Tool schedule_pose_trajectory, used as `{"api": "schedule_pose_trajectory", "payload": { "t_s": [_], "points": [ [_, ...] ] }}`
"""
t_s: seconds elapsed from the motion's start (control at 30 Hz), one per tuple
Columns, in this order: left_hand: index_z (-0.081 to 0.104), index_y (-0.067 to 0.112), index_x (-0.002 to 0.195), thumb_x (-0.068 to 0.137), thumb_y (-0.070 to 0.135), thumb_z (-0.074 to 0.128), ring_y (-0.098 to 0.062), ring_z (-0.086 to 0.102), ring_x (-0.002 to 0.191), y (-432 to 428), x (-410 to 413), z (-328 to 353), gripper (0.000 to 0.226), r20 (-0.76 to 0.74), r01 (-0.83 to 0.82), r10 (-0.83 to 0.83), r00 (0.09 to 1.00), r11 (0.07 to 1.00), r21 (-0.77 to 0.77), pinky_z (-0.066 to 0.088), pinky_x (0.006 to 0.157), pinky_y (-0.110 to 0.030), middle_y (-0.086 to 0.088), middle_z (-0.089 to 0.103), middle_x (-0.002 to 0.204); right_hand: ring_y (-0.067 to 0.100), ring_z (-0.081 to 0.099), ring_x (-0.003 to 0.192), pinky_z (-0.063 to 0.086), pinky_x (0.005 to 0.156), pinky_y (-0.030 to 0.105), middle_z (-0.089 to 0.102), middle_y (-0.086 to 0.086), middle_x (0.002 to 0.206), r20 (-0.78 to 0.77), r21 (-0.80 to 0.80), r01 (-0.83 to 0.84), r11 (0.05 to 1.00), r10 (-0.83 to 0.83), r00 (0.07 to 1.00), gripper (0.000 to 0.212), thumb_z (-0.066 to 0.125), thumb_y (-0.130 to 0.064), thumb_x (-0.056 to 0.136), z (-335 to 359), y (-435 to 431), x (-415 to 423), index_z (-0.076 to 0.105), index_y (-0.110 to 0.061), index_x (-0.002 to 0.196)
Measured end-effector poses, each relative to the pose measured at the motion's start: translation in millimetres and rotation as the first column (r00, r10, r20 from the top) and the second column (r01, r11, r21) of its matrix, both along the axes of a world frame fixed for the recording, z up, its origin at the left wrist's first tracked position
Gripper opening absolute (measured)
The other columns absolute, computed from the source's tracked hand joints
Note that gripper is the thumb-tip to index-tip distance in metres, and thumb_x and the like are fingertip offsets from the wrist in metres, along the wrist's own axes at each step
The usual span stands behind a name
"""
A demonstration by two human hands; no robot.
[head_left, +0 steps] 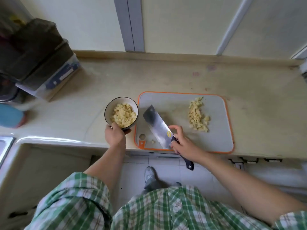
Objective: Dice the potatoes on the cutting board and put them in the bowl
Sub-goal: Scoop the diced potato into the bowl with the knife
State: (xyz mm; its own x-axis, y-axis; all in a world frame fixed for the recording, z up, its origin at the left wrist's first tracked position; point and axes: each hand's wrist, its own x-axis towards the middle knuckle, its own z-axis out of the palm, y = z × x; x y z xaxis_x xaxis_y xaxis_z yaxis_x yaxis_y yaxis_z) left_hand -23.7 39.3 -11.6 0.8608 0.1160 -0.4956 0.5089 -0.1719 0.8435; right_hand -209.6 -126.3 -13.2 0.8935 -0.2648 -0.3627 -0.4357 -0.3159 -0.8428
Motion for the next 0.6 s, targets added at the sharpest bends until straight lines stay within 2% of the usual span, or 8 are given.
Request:
{"api": "schedule_pose_trajectory", "payload": {
  "t_s": [0.1,0.17,0.27,0.37,0.43,0.47,0.53,0.6],
  "points": [
    [0.053,0.004,0.103,0.094,0.018,0.029,-0.023,0.069,0.053,8.5,-12.8,1.2,0.029,-0.014,-0.035,0.036,0.999,0.999,0.026,0.050,0.072,-0.038,-0.008,0.067,0.095,0.005,0.044,0.065,0.039,0.068,0.027,0.051,-0.007,0.088,-0.013,-0.031,-0.140,0.990,0.140,0.990,0.034,0.038,-0.013,0.097,-16.7,11.2,-5.8,0.032,-0.029,0.127],
    [0.053,0.005,0.101,0.094,0.019,0.030,-0.025,0.070,0.059,10.5,-21.6,0.8,0.028,-0.017,-0.049,0.050,0.999,0.997,0.057,0.051,0.074,-0.039,-0.008,0.068,0.093,0.003,0.046,0.069,0.038,0.070,0.029,0.051,-0.006,0.091,-0.024,-0.054,-0.176,0.983,0.175,0.984,0.035,0.037,-0.014,0.098,-25.0,13.7,-6.9,0.033,-0.025,0.131],
    [0.054,0.006,0.101,0.092,0.018,0.030,-0.027,0.071,0.062,9.9,-29.8,1.0,0.029,-0.031,-0.056,0.057,0.998,0.997,0.055,0.049,0.069,-0.033,-0.005,0.067,0.091,0.020,0.055,0.080,0.044,0.076,0.039,0.056,0.000,0.094,-0.033,-0.070,-0.129,0.989,0.127,0.991,0.035,0.037,-0.017,0.098,-28.5,10.5,-8.7,0.034,-0.032,0.129],
    [0.056,0.009,0.097,0.088,0.020,0.031,-0.031,0.071,0.073,5.6,-30.1,-2.7,0.029,-0.032,-0.020,0.022,0.999,0.998,0.066,0.050,0.067,-0.030,-0.005,0.067,0.095,0.027,0.057,0.094,0.046,0.087,0.041,0.054,-0.001,0.099,0.012,-0.095,0.020,0.995,-0.019,1.000,0.030,0.039,-0.012,0.096,-25.6,-7.5,-11.4,0.039,-0.028,0.120],
    [0.056,0.012,0.091,0.087,0.021,0.031,-0.032,0.071,0.076,-0.4,-29.7,-2.1,0.027,-0.023,0.016,-0.014,1.000,0.996,0.087,0.054,0.075,-0.036,-0.004,0.066,0.092,0.032,0.057,0.090,0.048,0.082,0.047,0.055,0.006,0.097,0.013,-0.137,0.132,0.982,-0.132,0.991,0.026,0.039,-0.016,0.092,-26.2,-28.9,-14.7,0.041,-0.030,0.114],
    [0.056,0.011,0.091,0.088,0.020,0.031,-0.030,0.071,0.072,-4.5,-30.0,-0.3,0.026,-0.021,0.030,-0.028,0.999,0.996,0.081,0.054,0.076,-0.037,-0.003,0.065,0.091,0.033,0.057,0.086,0.048,0.076,0.046,0.056,0.011,0.096,0.007,-0.164,0.178,0.970,-0.179,0.984,0.025,0.039,-0.017,0.093,-25.5,-39.9,-16.9,0.042,-0.029,0.114],
    [0.055,0.007,0.095,0.092,0.016,0.031,-0.027,0.071,0.061,-13.6,-30.5,2.9,0.026,-0.026,0.064,-0.063,0.998,0.997,0.051,0.052,0.066,-0.031,-0.006,0.065,0.093,0.030,0.055,0.074,0.042,0.063,0.037,0.057,0.013,0.092,-0.005,-0.222,0.263,0.939,-0.271,0.963,0.024,0.039,-0.012,0.096,-23.2,-59.5,-22.4,0.042,-0.024,0.116],
    [0.054,0.004,0.096,0.092,0.014,0.031,-0.027,0.070,0.057,-22.8,-31.3,5.4,0.026,-0.028,0.090,-0.089,0.996,0.995,0.038,0.048,0.052,-0.023,-0.010,0.065,0.097,0.019,0.047,0.062,0.034,0.056,0.030,0.055,0.006,0.085,0.011,-0.237,0.357,0.903,-0.365,0.931,0.027,0.039,-0.008,0.097,-20.3,-68.9,-25.3,0.043,-0.021,0.121]
  ]
}}
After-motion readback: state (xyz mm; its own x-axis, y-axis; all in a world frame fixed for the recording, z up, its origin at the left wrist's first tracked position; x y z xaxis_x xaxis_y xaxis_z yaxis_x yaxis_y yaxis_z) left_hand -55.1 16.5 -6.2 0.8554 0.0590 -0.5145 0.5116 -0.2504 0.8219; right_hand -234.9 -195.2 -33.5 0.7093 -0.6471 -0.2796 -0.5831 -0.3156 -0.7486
